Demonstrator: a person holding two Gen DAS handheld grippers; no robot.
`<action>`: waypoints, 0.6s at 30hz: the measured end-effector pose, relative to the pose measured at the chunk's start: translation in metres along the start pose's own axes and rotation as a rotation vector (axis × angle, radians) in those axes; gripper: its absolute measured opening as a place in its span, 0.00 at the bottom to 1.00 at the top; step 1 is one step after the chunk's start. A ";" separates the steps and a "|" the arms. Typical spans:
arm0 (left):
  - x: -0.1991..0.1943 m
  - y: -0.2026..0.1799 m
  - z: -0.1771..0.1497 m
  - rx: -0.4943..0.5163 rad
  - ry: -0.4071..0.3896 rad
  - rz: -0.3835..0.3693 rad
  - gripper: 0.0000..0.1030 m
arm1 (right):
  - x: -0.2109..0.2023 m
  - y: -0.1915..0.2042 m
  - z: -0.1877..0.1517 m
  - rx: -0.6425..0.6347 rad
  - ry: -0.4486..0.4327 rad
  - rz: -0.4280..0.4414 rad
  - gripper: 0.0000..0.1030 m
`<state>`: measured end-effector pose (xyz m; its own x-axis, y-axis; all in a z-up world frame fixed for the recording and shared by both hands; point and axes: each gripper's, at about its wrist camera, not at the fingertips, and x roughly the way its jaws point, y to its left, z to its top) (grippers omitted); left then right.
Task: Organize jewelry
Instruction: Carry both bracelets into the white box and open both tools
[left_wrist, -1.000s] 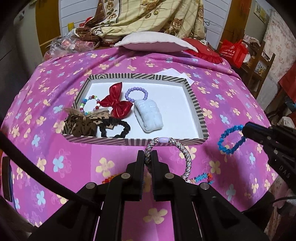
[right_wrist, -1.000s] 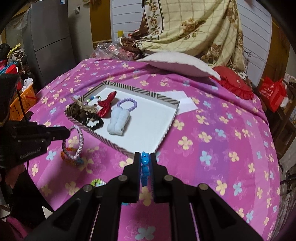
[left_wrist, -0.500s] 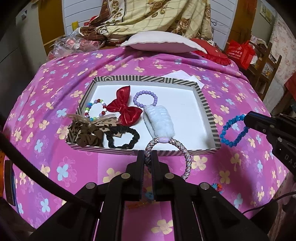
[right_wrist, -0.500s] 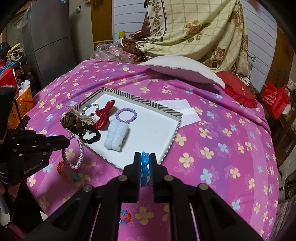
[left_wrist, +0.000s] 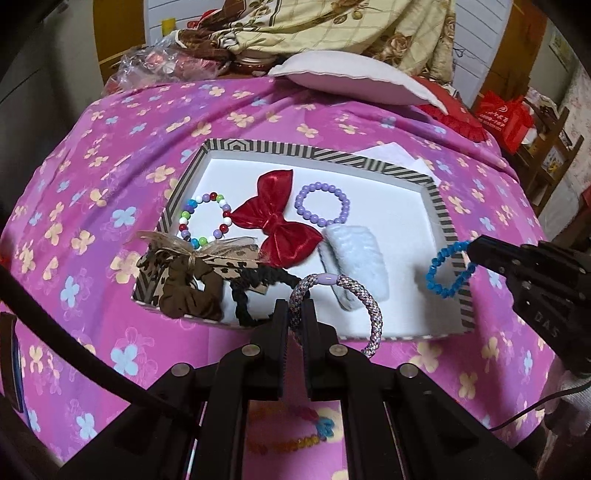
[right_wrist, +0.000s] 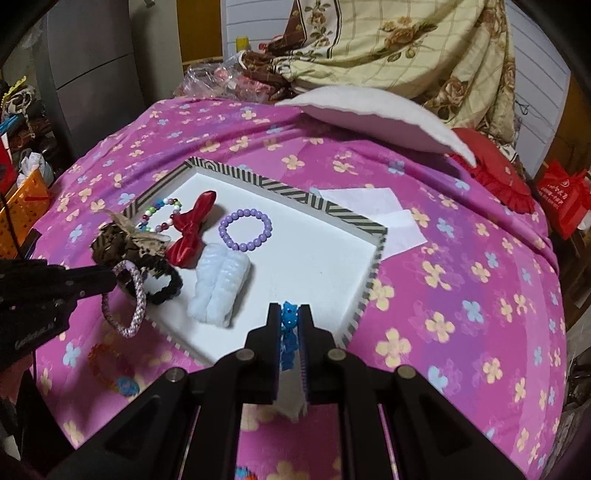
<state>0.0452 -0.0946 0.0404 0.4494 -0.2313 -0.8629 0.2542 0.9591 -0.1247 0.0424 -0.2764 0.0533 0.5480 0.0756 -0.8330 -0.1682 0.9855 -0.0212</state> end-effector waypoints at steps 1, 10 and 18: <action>0.003 0.001 0.001 -0.003 0.003 0.003 0.13 | 0.005 0.000 0.004 0.002 0.003 0.004 0.08; 0.042 0.015 0.009 -0.035 0.056 0.047 0.13 | 0.053 -0.020 0.024 0.066 0.037 -0.001 0.09; 0.062 0.016 0.008 -0.034 0.085 0.057 0.13 | 0.088 -0.041 0.012 0.142 0.093 0.014 0.09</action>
<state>0.0839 -0.0951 -0.0107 0.3874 -0.1630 -0.9074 0.2003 0.9756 -0.0898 0.1070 -0.3083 -0.0128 0.4670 0.0819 -0.8805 -0.0543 0.9965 0.0639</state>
